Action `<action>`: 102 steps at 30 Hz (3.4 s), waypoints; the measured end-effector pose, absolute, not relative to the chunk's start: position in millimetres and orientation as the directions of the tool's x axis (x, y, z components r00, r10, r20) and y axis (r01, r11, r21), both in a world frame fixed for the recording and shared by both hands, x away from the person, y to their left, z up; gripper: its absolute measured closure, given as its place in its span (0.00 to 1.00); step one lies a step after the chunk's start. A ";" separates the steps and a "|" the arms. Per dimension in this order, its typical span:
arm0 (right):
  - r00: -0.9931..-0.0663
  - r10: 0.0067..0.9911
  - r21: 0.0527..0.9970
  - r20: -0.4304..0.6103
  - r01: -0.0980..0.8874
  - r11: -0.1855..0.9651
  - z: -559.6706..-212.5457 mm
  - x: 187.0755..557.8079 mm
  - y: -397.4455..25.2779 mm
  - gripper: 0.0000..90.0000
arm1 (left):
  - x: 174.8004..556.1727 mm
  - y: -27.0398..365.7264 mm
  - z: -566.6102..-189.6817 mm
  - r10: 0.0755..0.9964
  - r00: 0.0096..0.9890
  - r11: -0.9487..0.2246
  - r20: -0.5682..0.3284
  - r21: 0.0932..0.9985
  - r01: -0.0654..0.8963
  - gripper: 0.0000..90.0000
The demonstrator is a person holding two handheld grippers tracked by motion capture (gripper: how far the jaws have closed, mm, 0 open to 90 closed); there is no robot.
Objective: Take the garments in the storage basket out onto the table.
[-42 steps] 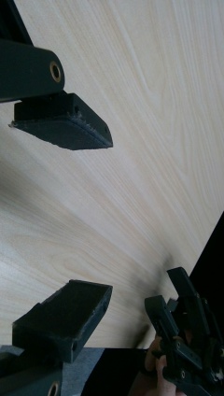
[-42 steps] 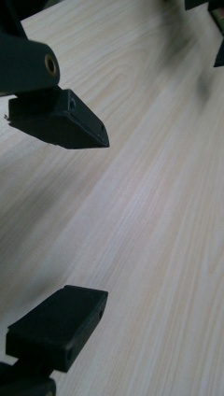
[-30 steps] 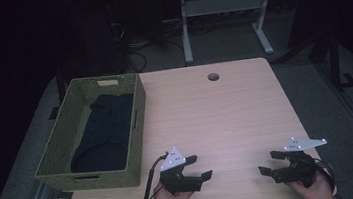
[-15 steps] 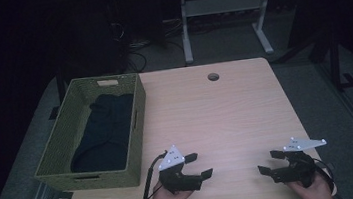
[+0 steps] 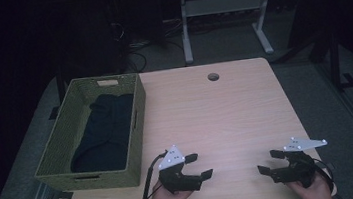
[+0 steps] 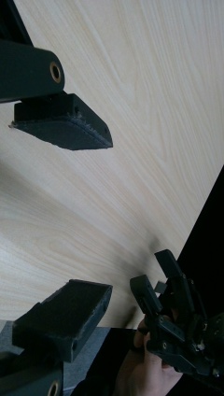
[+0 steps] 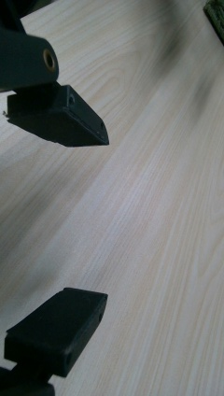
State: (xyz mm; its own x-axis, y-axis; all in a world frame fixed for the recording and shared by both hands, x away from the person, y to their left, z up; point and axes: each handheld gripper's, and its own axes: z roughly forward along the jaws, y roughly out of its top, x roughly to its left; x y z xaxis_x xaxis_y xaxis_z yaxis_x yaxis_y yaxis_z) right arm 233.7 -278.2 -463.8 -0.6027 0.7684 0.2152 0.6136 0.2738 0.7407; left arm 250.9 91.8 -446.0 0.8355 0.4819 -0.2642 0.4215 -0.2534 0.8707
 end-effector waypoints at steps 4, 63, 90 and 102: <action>-0.599 0.768 0.736 0.224 0.621 0.270 -464.5 235.0 -278.0 0.21 | 258.2 94.8 -440.3 0.479 0.831 -0.246 -0.283 0.866 0.436 0.27; -0.581 0.768 0.759 0.270 0.619 0.202 -459.2 234.4 -282.0 0.19 | 345.3 249.3 -330.7 0.673 0.605 -0.012 -0.426 0.811 0.585 0.25; -0.593 0.764 0.768 0.254 0.604 0.214 -457.6 229.0 -281.8 0.18 | 372.2 313.2 -358.5 0.721 0.458 0.096 -0.520 0.730 0.677 0.26; -0.596 0.761 0.768 0.257 0.603 0.213 -457.0 227.3 -282.2 0.18 | 382.9 320.9 -370.6 0.759 0.408 0.082 -0.508 0.696 0.713 0.27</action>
